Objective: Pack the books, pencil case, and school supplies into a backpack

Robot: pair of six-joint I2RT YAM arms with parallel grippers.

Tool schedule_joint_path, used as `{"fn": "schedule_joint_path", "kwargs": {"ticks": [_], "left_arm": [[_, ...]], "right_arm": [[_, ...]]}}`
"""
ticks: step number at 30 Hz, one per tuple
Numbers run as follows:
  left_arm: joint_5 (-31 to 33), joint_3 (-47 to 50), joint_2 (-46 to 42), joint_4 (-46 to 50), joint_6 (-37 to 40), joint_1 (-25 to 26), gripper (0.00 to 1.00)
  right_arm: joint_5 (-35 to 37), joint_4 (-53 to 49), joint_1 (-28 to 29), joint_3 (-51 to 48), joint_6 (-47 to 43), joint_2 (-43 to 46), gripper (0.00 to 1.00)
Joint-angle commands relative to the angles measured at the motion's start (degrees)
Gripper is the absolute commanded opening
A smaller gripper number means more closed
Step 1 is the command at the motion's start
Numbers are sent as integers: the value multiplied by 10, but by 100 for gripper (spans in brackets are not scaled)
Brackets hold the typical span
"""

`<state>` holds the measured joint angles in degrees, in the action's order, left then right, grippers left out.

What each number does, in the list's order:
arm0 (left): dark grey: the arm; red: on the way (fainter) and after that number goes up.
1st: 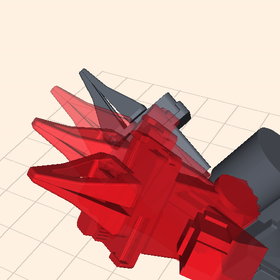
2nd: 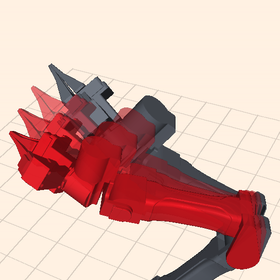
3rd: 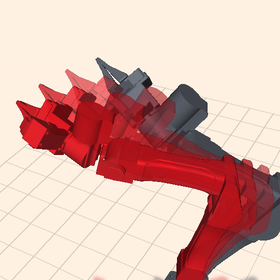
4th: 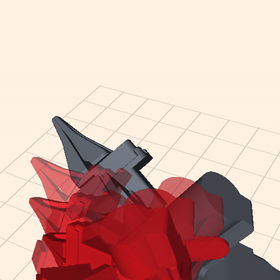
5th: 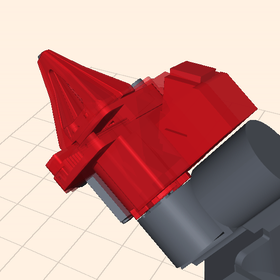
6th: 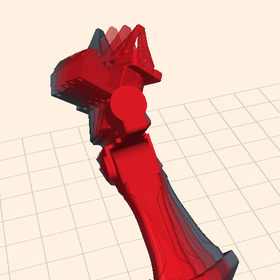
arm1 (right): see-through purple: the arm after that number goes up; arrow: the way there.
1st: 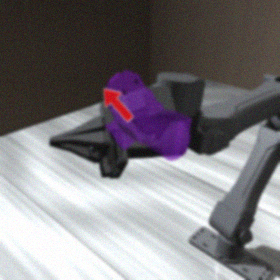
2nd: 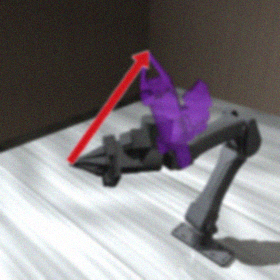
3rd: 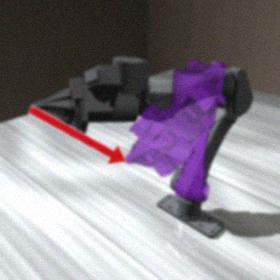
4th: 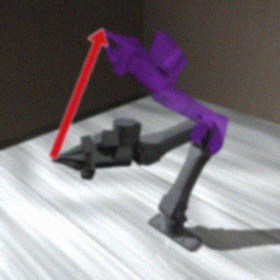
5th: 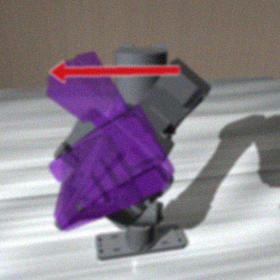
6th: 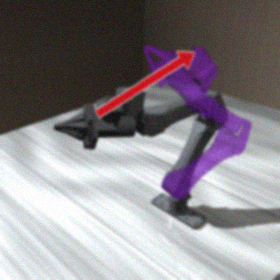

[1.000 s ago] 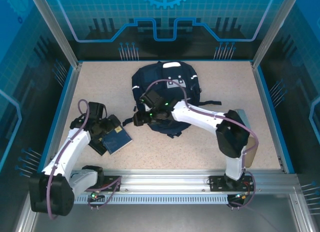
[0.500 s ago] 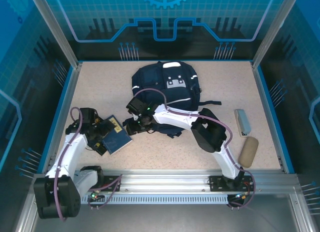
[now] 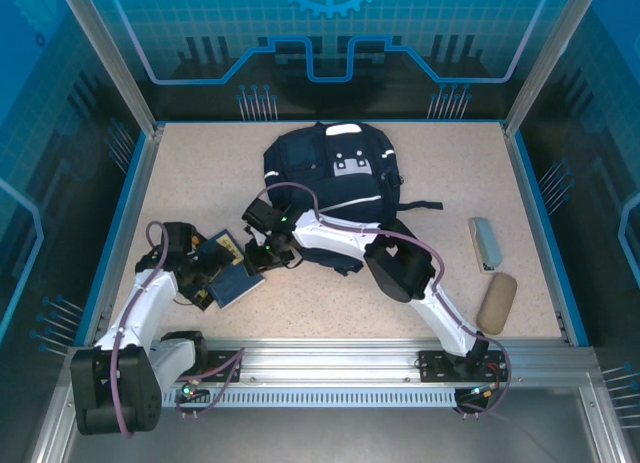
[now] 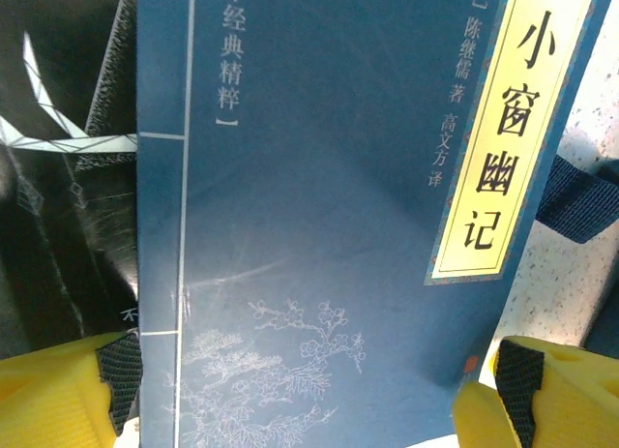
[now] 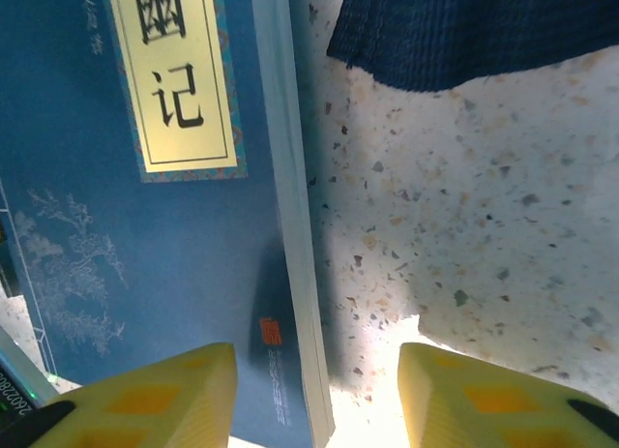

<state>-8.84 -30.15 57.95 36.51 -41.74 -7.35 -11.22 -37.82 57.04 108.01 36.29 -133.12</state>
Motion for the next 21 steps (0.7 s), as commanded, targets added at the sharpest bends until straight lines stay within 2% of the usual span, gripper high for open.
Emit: {"fn": "schedule_joint_path", "kwargs": {"ticks": [1, 9, 15, 21], "left_arm": [[-47, 12, -2, -23, -5, -7, 96], [-115, 33, -23, -94, -14, -8, 95], [-194, 67, -37, -177, -33, -8, 89], [-209, 74, -51, -192, -38, -8, 78]], "right_arm": [[-11, -27, 9, 15, -1, -26, 44], [1, -44, 10, 15, 5, -42, 38], [-7, -48, 2, 18, 14, -49, 38], [-10, -58, -3, 28, 15, -56, 38]]}}
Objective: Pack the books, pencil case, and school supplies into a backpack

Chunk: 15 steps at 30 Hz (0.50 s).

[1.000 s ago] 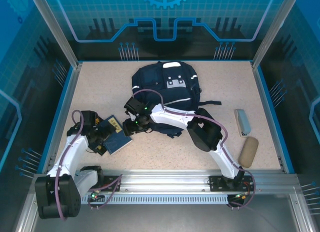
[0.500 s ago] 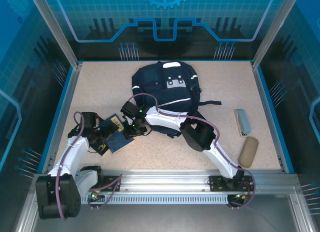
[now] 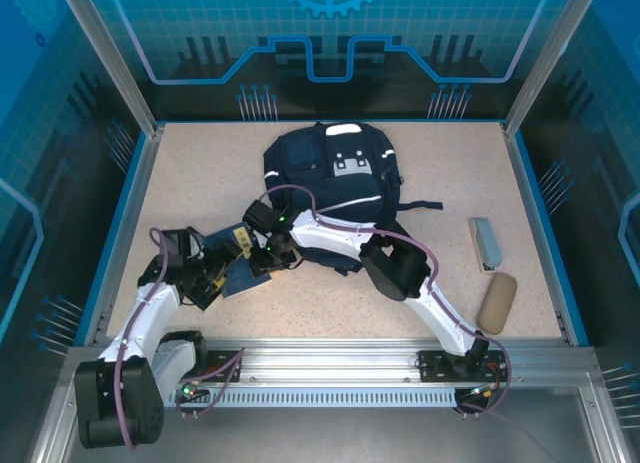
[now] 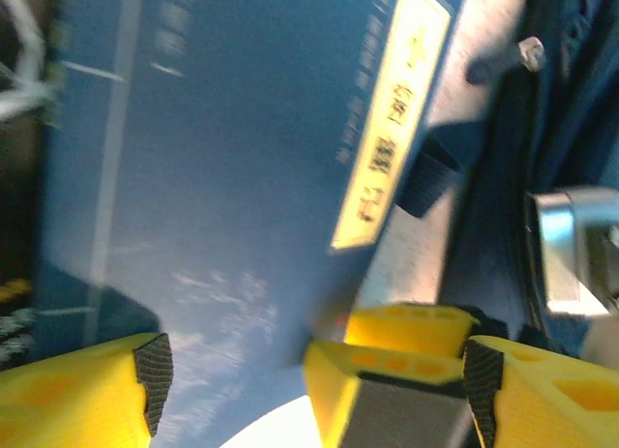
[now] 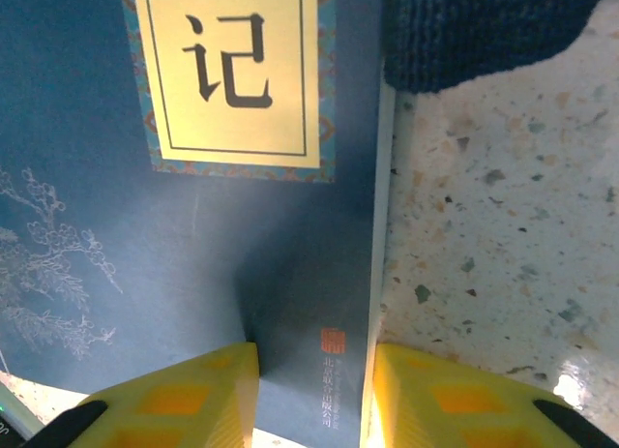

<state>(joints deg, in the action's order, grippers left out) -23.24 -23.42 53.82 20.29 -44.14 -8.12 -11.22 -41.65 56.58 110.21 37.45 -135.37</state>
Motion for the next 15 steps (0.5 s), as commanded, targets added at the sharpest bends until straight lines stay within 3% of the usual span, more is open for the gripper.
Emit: {"fn": "schedule_joint_path", "kwargs": {"ticks": [1, 4, 10, 15], "left_arm": [[-69, 7, -9, -31, -15, -1, 77], [-79, 3, -6, -28, -16, -1, 73], [34, -44, -17, 99, 20, -1, 74], [69, -49, -13, 142, 26, -1, 78]], "right_arm": [[-10, -21, 2, 7, 3, -34, 38], [-9, -24, 0, 7, 6, -37, 37], [10, -38, -4, 7, 16, -33, 35], [35, -51, -8, 5, 19, -20, 32]]}}
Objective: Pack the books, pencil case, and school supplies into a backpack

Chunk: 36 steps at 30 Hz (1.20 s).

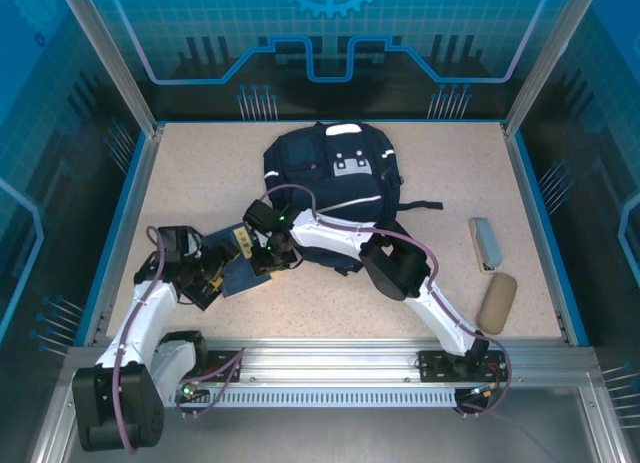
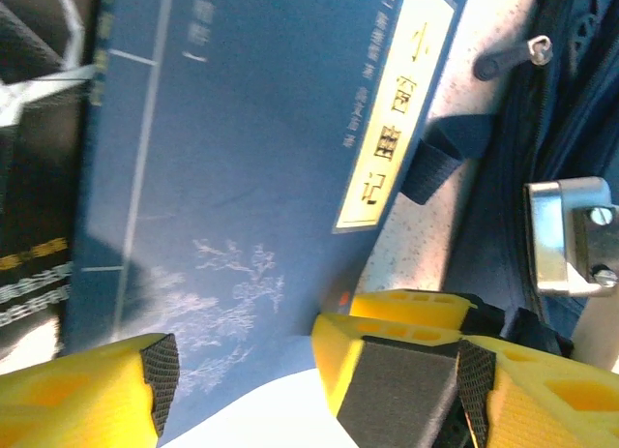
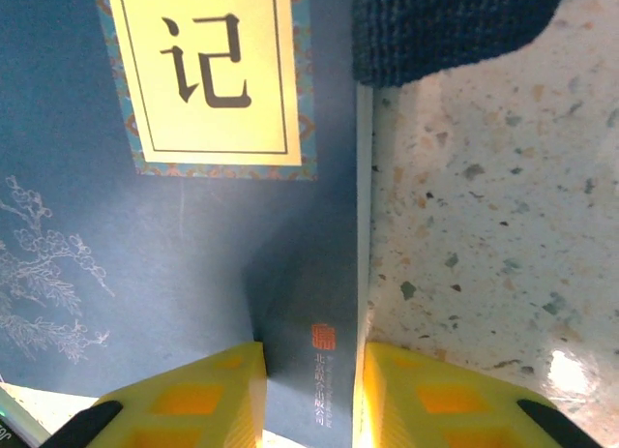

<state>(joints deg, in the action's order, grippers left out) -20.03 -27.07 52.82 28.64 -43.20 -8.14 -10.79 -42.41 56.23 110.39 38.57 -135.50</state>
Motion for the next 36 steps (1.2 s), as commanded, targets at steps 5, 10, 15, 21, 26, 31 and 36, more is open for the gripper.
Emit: {"fn": "schedule_joint_path", "kwargs": {"ticks": [5, 10, 15, 21, 26, 31, 36], "left_arm": [[44, -4, 14, 61, 14, 0, 80], [57, -10, 25, 78, 15, 0, 81], [51, -10, 23, 80, 10, 0, 82], [-8, -5, 33, 64, -7, 0, 80], [-32, -13, 52, 45, 6, 0, 77], [-50, -18, 64, 37, 5, 0, 76], [-19, -30, 59, 96, 9, 2, 73]], "right_arm": [[29, -44, -8, 3, 11, -18, 32], [36, -54, -9, -2, 25, -25, 29], [36, -53, -15, -10, 39, -28, 27], [26, -48, -21, -13, 41, -29, 27], [10, -43, -21, -13, 42, -35, 27], [4, -39, -23, -18, 44, -35, 27], [2, -39, -25, -18, 45, -35, 26]]}}
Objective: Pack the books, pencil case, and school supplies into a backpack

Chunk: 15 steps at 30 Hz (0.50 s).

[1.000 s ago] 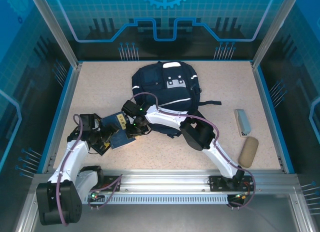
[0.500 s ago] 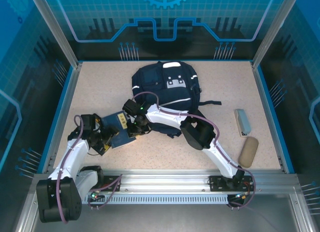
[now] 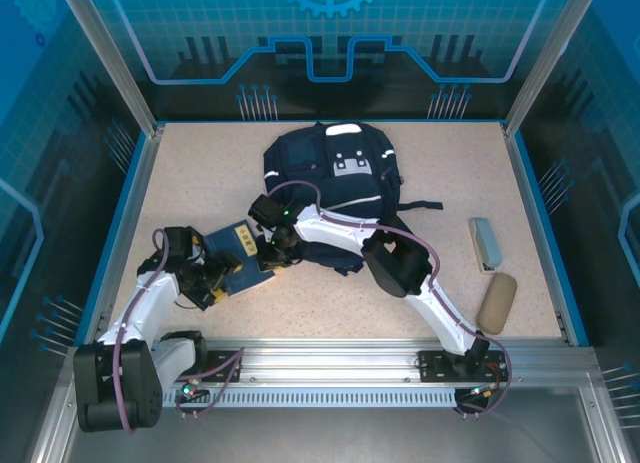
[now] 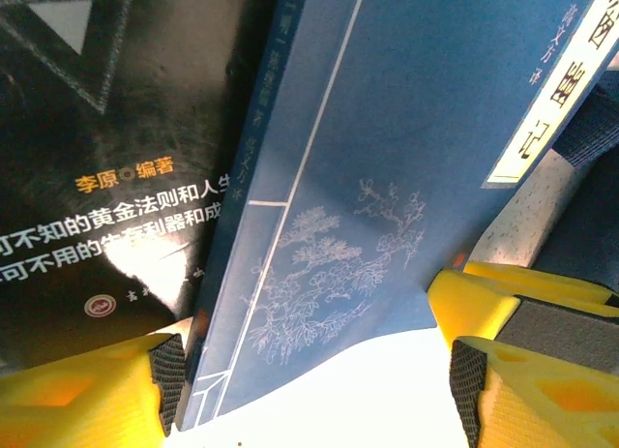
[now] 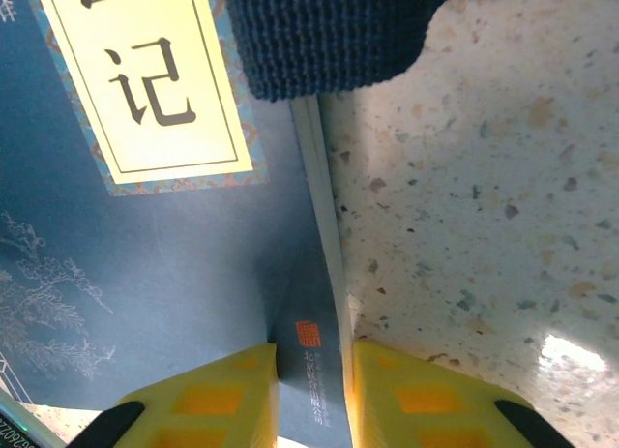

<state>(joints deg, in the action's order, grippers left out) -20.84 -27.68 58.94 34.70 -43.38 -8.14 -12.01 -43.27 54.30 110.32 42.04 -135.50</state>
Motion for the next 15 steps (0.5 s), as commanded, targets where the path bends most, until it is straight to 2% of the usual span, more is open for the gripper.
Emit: {"fn": "schedule_joint_path", "kwargs": {"ticks": [1, 11, 15], "left_arm": [[-2, -23, -5, 42, 12, 4, 73], [20, -6, 25, 7, -5, 35, 78], [8, 5, 33, -21, -12, 38, 78]], "right_arm": [[15, -30, -6, -18, 10, -35, 25], [9, -25, -6, -29, 16, -31, 25], [8, -24, -7, -28, 16, -29, 26]]}}
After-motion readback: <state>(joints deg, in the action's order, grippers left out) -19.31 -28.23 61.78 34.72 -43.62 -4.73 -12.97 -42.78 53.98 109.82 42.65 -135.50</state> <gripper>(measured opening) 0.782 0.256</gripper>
